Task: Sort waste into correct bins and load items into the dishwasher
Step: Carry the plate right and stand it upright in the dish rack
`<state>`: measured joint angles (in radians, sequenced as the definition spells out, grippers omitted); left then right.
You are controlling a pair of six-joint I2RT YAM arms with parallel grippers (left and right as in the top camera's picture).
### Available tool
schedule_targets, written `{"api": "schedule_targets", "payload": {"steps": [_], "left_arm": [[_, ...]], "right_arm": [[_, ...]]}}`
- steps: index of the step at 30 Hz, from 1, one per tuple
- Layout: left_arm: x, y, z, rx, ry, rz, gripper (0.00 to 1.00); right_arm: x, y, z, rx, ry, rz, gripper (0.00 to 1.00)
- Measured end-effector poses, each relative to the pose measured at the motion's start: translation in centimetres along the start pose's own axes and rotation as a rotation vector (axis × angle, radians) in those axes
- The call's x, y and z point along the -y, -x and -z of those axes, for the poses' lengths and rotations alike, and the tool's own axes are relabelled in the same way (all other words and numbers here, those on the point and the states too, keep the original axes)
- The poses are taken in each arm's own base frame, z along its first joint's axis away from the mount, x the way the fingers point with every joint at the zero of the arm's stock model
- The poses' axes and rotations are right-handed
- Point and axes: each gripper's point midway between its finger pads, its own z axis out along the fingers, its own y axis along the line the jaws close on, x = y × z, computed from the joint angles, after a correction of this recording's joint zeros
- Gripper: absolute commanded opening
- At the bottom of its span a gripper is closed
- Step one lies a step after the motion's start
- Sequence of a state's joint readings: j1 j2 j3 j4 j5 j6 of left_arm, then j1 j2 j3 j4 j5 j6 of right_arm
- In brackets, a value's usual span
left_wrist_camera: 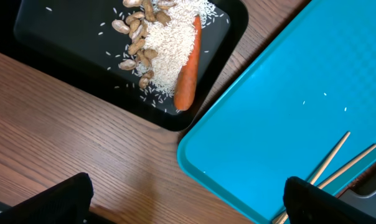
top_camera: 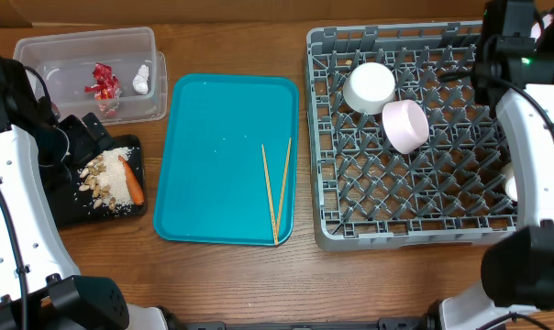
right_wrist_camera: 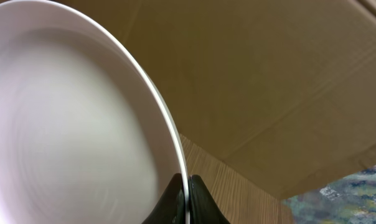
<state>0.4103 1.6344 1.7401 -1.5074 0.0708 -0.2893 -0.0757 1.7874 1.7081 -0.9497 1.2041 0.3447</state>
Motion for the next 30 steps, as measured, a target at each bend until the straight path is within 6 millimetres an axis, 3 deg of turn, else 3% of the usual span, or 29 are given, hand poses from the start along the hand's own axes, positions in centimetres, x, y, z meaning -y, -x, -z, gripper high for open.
{"api": "schedule_targets", "payload": {"steps": [10,17,30], "left_arm": [[0.0,-0.1,0.0,-0.005,0.001,0.0,1.0],[0.0,-0.1,0.0,-0.005,0.001,0.0,1.0],[0.0,-0.1,0.0,-0.005,0.001,0.0,1.0]], "right_arm": [[-4.7,-3.5,-1.6,-0.068,0.033,0.119,0.04],[-7.8,-5.9,0.0,-0.081,0.094,0.187,0.04],[-8.2,-8.7,2.7,-0.107,0.113,0.255,0.04]]}}
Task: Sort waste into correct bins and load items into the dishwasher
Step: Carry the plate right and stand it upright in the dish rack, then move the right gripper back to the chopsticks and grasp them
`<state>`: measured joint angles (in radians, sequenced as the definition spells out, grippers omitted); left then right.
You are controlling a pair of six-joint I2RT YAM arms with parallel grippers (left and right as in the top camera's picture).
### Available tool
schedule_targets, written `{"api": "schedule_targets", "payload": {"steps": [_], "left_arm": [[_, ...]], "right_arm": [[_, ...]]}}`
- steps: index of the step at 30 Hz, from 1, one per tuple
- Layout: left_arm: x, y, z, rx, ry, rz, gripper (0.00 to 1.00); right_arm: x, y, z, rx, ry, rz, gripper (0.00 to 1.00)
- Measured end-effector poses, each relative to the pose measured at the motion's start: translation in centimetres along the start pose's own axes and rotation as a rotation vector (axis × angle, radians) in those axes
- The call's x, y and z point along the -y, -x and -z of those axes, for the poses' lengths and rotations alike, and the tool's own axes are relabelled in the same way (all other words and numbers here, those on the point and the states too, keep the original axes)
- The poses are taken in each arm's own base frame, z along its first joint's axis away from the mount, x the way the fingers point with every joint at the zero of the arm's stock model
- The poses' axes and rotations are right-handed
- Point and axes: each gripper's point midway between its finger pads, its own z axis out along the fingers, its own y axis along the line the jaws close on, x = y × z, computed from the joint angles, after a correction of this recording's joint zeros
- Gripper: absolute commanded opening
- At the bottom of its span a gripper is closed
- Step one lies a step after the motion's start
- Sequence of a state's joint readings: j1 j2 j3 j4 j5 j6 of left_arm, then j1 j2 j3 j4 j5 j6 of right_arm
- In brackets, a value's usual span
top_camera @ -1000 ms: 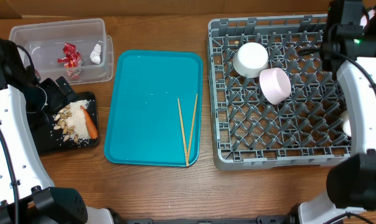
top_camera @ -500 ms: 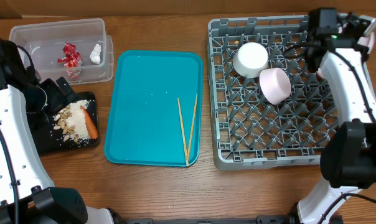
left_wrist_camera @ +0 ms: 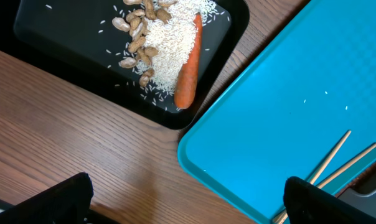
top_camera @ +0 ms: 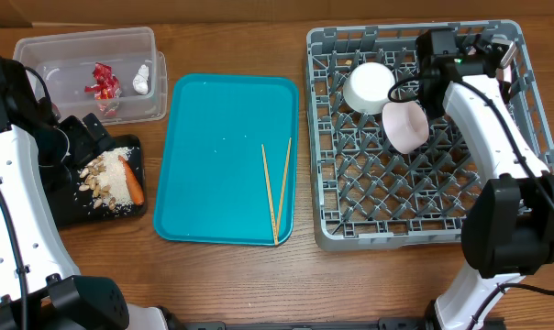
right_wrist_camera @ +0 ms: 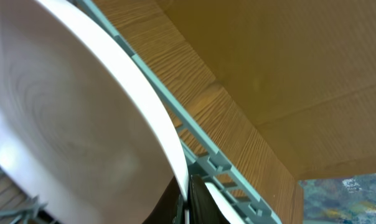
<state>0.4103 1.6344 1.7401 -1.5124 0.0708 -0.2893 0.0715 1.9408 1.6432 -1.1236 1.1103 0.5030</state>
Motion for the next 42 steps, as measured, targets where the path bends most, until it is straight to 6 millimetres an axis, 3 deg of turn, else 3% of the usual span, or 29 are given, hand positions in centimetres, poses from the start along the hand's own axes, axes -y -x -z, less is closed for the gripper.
{"api": "schedule_targets", "payload": {"steps": [6,8,13,17,23,25,27,28,36,42], "left_arm": [[0.0,0.0,0.0,0.0,0.0,0.0,1.0],[0.0,0.0,0.0,0.0,0.0,0.0,1.0],[0.0,0.0,0.0,0.0,0.0,0.0,1.0],[0.0,0.0,0.0,0.0,0.0,0.0,1.0],[0.0,0.0,0.0,0.0,0.0,0.0,1.0],[0.0,0.0,0.0,0.0,0.0,0.0,1.0],[0.0,0.0,0.0,0.0,0.0,0.0,1.0],[0.0,0.0,0.0,0.0,0.0,0.0,1.0],[0.0,0.0,0.0,0.001,-0.001,0.0,1.0],[0.0,0.0,0.0,0.0,0.0,0.0,1.0]], "right_arm": [[-1.4,-0.6,2.1,0.017,0.042,0.037,0.04],[-2.0,-1.0,3.0,0.019,0.058,0.072,0.14],[-4.2,-2.6,5.8,0.007,0.15,0.134,0.27],[-5.4,-3.8,8.1,0.001,0.224,0.177,0.3],[-4.2,-3.5,10.5,-0.048,0.384,0.103,0.34],[-3.3,-3.1,11.8,-0.059,0.468,0.078,0.46],[-2.5,-2.9,13.8,-0.068,0.599,0.082,0.68],[-2.3,-3.1,14.9,-0.076,0.676,0.099,0.74],[-4.0,-7.9,25.3,-0.273,1.3,0.3,0.76],[-5.5,-11.6,31.4,-0.326,1.478,0.437,0.77]]}}
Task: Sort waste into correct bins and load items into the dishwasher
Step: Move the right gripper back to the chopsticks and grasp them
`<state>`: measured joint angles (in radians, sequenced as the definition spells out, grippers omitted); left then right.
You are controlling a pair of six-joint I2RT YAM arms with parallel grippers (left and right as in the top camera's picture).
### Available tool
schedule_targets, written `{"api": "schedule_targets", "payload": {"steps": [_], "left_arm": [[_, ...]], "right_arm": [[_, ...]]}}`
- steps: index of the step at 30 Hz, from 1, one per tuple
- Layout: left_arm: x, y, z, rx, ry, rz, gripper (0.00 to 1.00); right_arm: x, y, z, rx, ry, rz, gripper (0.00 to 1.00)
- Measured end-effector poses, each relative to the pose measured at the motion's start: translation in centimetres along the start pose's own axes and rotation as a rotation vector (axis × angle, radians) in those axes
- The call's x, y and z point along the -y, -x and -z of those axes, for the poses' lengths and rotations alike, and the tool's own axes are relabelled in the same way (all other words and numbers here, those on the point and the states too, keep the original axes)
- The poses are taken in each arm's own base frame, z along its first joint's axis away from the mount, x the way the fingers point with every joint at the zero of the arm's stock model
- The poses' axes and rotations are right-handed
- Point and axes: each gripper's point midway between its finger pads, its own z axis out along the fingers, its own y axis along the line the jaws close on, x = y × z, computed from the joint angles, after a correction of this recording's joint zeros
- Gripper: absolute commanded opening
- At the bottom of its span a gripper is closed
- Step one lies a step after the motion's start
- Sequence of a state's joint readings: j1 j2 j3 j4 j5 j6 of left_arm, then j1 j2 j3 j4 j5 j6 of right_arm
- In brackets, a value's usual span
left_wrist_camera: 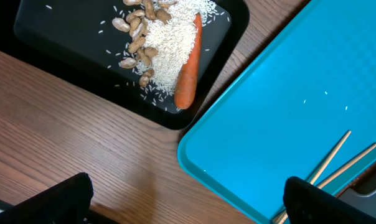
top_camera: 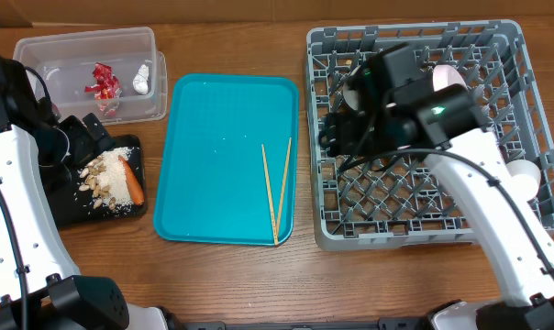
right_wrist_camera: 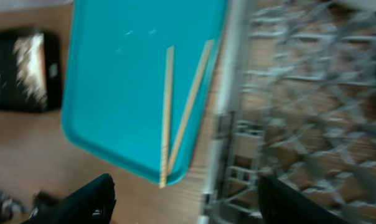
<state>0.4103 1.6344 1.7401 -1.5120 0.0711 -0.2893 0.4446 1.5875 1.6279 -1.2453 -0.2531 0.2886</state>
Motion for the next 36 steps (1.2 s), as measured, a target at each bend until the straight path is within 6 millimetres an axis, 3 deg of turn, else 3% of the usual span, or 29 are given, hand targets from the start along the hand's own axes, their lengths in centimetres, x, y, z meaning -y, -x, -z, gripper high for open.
{"api": "schedule_targets", "payload": {"steps": [7,15,19,30,36], "left_arm": [[0.0,0.0,0.0,0.0,0.0,0.0,1.0],[0.0,0.0,0.0,0.0,0.0,0.0,1.0],[0.0,0.0,0.0,0.0,0.0,0.0,1.0],[0.0,0.0,0.0,0.001,-0.001,0.0,1.0],[0.0,0.1,0.0,0.006,-0.002,0.0,1.0]], "right_arm": [[-4.2,-2.4,-5.0,-0.111,-0.003,0.109,0.77],[-5.0,-4.0,-13.5,-0.197,-0.121,0.131,0.74],[-4.8,-4.6,-16.3,-0.209,-0.171,0.109,0.71],[-3.1,-5.7,-21.4,-0.243,-0.246,0.042,0.6],[-1.9,-7.1,-22.3,-0.269,-0.268,0.014,0.59]]}}
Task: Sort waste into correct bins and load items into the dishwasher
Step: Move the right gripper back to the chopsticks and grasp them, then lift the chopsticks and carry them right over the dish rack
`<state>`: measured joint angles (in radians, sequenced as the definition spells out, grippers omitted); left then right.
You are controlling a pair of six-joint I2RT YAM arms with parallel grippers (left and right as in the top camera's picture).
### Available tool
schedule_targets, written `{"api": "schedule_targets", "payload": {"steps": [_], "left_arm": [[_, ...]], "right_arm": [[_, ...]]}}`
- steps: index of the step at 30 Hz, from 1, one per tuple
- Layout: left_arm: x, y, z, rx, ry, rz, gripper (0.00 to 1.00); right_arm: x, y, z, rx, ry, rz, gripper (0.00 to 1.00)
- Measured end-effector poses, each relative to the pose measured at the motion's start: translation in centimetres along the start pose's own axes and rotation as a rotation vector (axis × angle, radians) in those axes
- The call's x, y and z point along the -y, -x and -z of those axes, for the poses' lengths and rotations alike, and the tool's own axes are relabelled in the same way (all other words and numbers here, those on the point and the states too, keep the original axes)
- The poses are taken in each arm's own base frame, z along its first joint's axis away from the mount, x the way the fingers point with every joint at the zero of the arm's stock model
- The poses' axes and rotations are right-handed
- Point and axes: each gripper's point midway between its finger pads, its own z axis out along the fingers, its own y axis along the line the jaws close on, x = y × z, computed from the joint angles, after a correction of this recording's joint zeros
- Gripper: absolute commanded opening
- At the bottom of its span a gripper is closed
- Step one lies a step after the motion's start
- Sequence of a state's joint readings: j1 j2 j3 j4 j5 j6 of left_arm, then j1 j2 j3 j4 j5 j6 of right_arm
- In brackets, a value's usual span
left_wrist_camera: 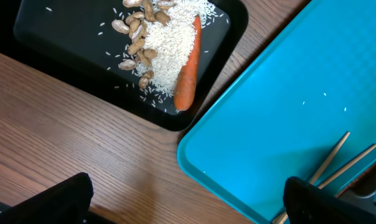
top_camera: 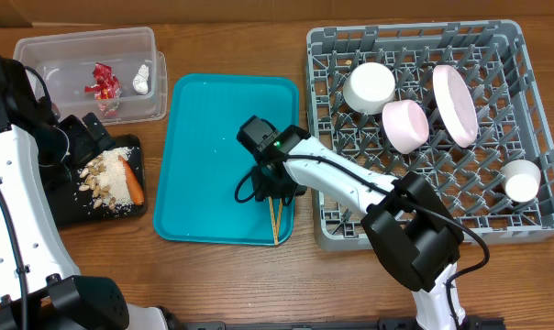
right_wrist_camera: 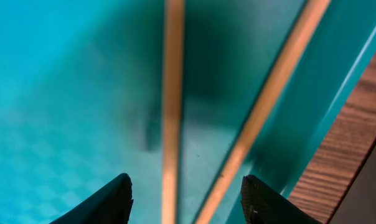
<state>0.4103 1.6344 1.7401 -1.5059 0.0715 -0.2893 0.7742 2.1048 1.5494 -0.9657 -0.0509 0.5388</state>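
Observation:
Two wooden chopsticks [top_camera: 276,206] lie on the teal tray [top_camera: 213,147], near its right edge. My right gripper [top_camera: 270,188] hangs open low over them, a fingertip on either side of the pair [right_wrist_camera: 173,93]. The grey dish rack [top_camera: 415,229] holds a white bowl [top_camera: 369,85], a pink bowl [top_camera: 404,126], a pink plate [top_camera: 451,103] standing on edge and a white cup [top_camera: 520,180]. A black tray [top_camera: 75,215] carries rice, peanuts and a carrot [left_wrist_camera: 187,73]. My left gripper [left_wrist_camera: 185,199] stands open above the table at the teal tray's left corner.
A clear plastic bin [top_camera: 89,55] at the back left holds a red wrapper [top_camera: 102,81] and a crumpled white piece. Cardboard runs along the table's far edge.
My right arm has left the dish rack and now sits low over the chopsticks on the teal tray. The pink plate stands on edge in the rack. The left arm is unmoved.
My right gripper held the pink plate up by the rack's far right corner. Then it held it over the rack's back row. Then the gripper was open above the rack's left side, plate left standing there. Now it is down over the chopsticks.

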Motion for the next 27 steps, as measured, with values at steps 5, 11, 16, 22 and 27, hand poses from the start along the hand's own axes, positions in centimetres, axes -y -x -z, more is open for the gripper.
{"api": "schedule_targets", "payload": {"steps": [5,11,16,22,27], "left_arm": [[0.0,0.0,0.0,0.001,0.0,0.0,1.0],[0.0,0.0,0.0,0.001,0.0,0.0,1.0],[0.0,0.0,0.0,0.001,0.0,0.0,1.0],[0.0,0.0,0.0,0.001,0.0,0.0,1.0],[0.0,0.0,0.0,0.001,0.0,0.0,1.0]], "right_arm": [[0.2,-0.5,-0.8,-0.006,0.0,-0.004,0.55],[0.0,-1.3,-1.1,-0.019,-0.011,0.004,0.29],[0.2,-1.5,-1.2,-0.025,-0.016,-0.028,0.11],[0.3,-1.6,-1.2,-0.032,-0.021,-0.046,0.04],[0.5,-1.8,-1.2,-0.037,-0.03,-0.049,0.04]]}}
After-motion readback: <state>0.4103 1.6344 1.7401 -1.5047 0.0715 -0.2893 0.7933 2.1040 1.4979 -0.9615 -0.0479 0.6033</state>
